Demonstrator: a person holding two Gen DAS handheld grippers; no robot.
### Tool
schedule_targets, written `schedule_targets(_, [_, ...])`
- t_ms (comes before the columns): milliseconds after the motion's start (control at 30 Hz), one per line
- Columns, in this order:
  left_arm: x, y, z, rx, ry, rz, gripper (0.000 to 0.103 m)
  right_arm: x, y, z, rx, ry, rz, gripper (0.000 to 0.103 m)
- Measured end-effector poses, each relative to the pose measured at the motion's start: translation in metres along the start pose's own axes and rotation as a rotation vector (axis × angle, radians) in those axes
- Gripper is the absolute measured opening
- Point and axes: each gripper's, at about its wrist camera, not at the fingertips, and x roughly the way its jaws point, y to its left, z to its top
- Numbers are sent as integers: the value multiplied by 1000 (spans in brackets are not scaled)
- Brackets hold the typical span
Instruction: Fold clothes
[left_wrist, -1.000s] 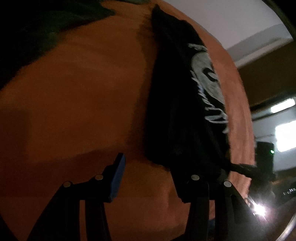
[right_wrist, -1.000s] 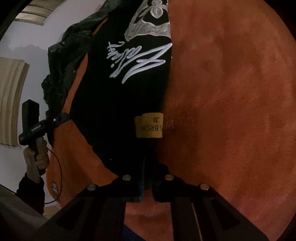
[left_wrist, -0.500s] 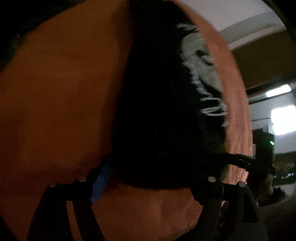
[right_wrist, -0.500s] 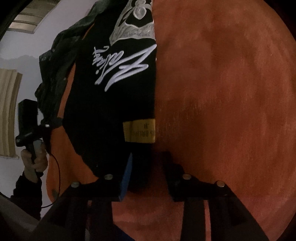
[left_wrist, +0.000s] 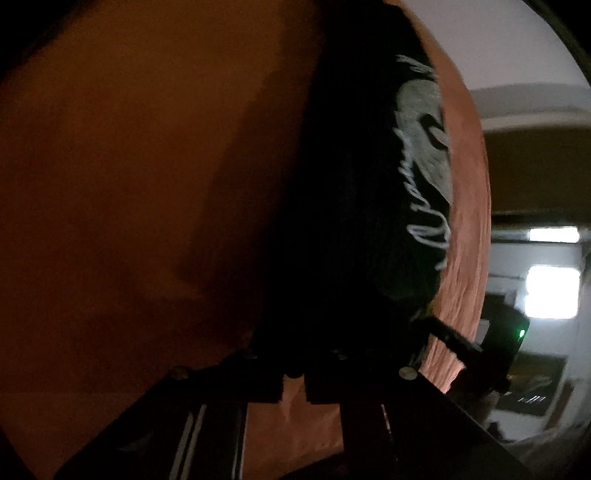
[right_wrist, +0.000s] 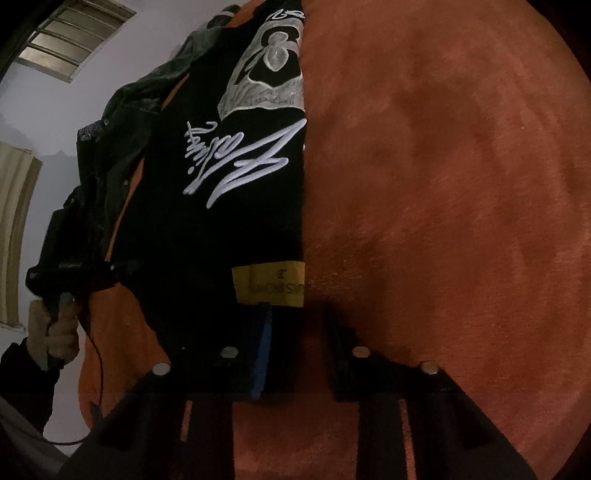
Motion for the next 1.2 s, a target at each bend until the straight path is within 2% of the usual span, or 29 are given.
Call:
schedule_targets(67, [-5,-9,-7,5,-16,-32,6,-5,-3,0,-10,1,-5,16])
schedule_targets(233, [-13,-9,-9,4,-45,-29,6,-7,-7,0,-14,8,-10,11])
schedule_targets(367, [-8,8,-4,-43,-10,-68,12,-8,-10,-2,-14,14,-4,11])
schedule_targets(433, [-3,11,-2,-68,4,-112,34,-7,-11,-1,-13,18,-1,11])
schedule_targets(467, [-3,10,-3,-69,5,-132,41,-5,-10,0,-11,20,1,11])
schedule_targets(500, [-2,10,-3,-67,12,-172,57,-4,-11,0,-8,22,2,11])
schedule_targets(533, [-1,9,-3,-64,19,-211,68,-4,-11,0,-4,24,3,11])
schedule_targets(600, [3,10,-3,-73,32,-280,73,-4,-12,0,1,27,5,11])
schedule_targets(800, [27,18,-2,-119,81,-294,72,-2,-12,1,-6,38,-4,11])
schedule_targets(867, [34,14,-5,-99,92,-275,62,-2,-12,1,-6,39,-6,11])
schedule_targets(933, [36,10,-6,-69,78,-239,43,-2,-13,0,-3,40,-5,11])
schedule_targets(967, [36,12,-5,-79,72,-241,40,-2,-14,0,-1,40,-5,11])
schedule_targets(1200, [36,27,3,-148,47,-270,41,-3,-18,-2,16,35,10,11])
